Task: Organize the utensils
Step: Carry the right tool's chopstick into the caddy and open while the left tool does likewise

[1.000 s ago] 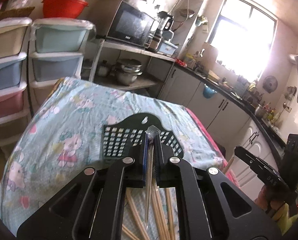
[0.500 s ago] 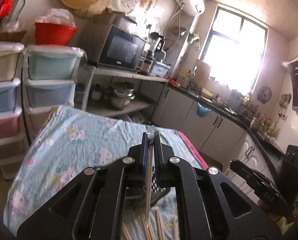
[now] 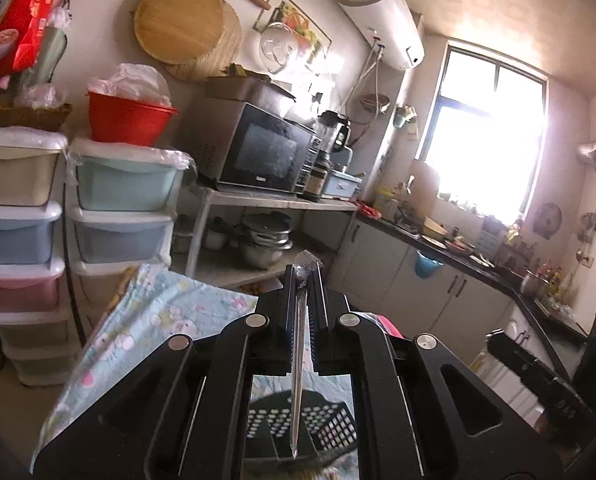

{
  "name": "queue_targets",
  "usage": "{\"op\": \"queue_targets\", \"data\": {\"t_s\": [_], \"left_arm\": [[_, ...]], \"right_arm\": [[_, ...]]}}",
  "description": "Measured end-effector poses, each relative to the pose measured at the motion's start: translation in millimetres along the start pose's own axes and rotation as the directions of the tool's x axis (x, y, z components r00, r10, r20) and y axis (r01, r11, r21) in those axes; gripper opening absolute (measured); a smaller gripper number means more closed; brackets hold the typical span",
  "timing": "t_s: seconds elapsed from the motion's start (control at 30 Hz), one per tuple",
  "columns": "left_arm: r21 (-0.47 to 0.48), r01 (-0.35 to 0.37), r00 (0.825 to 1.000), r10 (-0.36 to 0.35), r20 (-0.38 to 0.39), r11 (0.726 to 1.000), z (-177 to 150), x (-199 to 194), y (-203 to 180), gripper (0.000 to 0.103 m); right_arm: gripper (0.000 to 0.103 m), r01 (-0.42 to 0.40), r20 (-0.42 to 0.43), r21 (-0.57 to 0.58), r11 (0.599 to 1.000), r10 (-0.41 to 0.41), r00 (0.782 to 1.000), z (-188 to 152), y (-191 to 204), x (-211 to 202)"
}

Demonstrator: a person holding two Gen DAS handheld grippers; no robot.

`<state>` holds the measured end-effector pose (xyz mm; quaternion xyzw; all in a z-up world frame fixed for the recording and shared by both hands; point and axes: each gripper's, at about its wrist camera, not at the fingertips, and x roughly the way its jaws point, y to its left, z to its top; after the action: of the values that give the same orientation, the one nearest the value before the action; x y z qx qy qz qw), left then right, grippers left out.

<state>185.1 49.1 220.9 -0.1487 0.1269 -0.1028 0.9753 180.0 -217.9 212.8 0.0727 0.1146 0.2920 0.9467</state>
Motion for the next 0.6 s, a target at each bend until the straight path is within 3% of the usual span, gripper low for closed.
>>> {"op": "queue_targets", "data": {"t_s": [0.3,0.6], "left_arm": [[0.004,-0.058,0.998,0.058,0.008,0.998,-6.4,17.0,16.0,0.003],[0.016,-0.098,0.994,0.099,-0.049,0.995,-29.8,42.8,30.6,0.003]], "right_arm": [[0.006,0.009,0.028,-0.006,1.0,-0.009,1.0,17.6,-1.7,22.1],[0.006,0.058,-0.028,0.018,0.998,-0.057,0.998,5.1,-14.5,49.0]]}}
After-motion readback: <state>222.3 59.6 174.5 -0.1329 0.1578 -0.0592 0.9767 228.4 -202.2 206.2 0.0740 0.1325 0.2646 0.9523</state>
